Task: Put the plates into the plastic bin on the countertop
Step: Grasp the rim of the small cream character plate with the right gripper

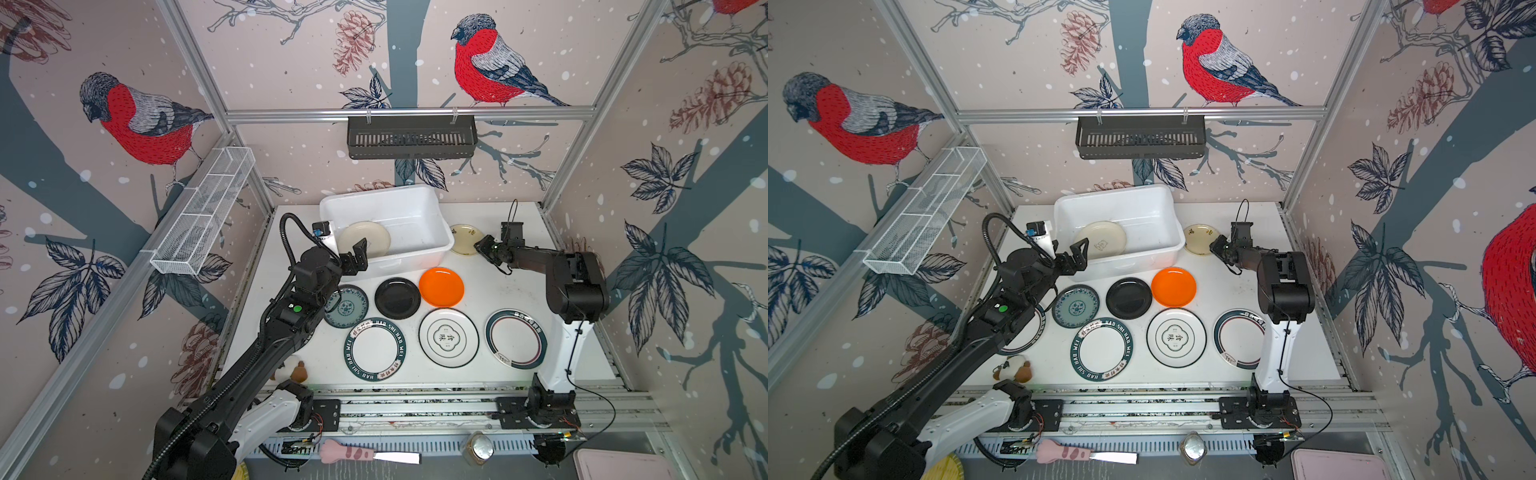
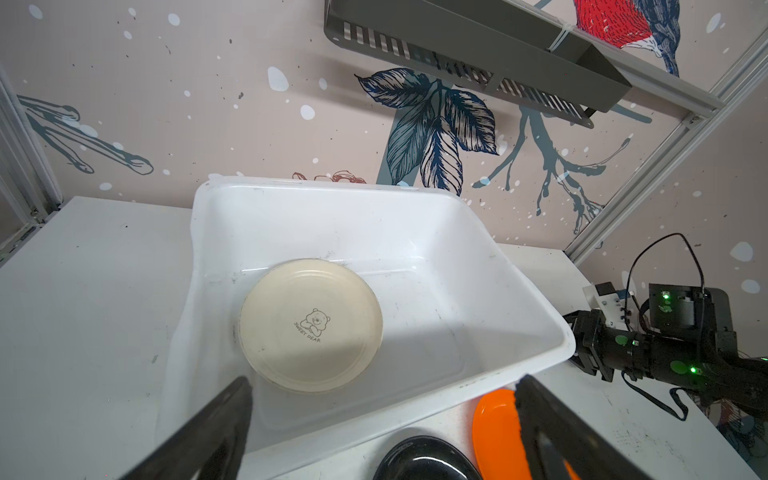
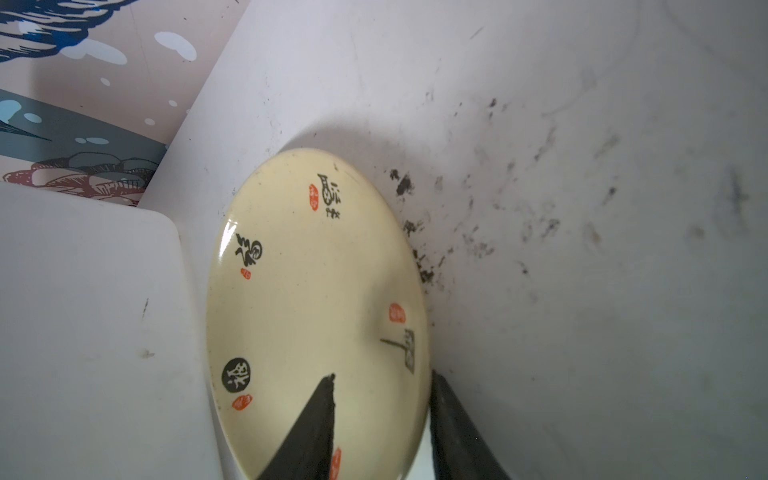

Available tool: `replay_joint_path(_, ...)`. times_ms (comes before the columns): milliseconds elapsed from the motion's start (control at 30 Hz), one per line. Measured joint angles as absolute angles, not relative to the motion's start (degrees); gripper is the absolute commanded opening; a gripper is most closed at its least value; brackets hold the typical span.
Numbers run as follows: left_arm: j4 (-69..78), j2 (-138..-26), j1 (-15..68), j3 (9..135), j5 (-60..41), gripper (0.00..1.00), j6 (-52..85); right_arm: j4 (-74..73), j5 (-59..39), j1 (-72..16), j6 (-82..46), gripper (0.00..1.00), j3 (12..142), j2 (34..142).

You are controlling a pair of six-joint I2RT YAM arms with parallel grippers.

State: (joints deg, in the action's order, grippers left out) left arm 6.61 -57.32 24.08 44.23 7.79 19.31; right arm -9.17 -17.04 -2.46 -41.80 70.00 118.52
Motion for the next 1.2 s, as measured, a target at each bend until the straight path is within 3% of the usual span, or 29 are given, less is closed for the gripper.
replay_joint_path(300,6.3,-58.3,24.1,44.7,7.7,0.97,19.5,-10.8,-15.6,-2.5,-42.3,0.36,71.5,120.3)
replay_joint_path(533,5.8,-58.6,24.1,45.2,8.0,0.97,19.5,-10.4,-12.8,-2.9,-43.3,0.25,72.3,121.0)
replay_joint_path(633,5.7,-58.8,24.1,45.4,8.2,0.97,19.5,-9.4,-11.6,-2.9,-43.5,0.15,73.6,121.8)
replay_joint_path(1200,5.3,-59.0,24.1,45.8,9.1,0.97,19.2,-9.5,-10.3,-2.3,-46.6,0.03,72.6,121.0)
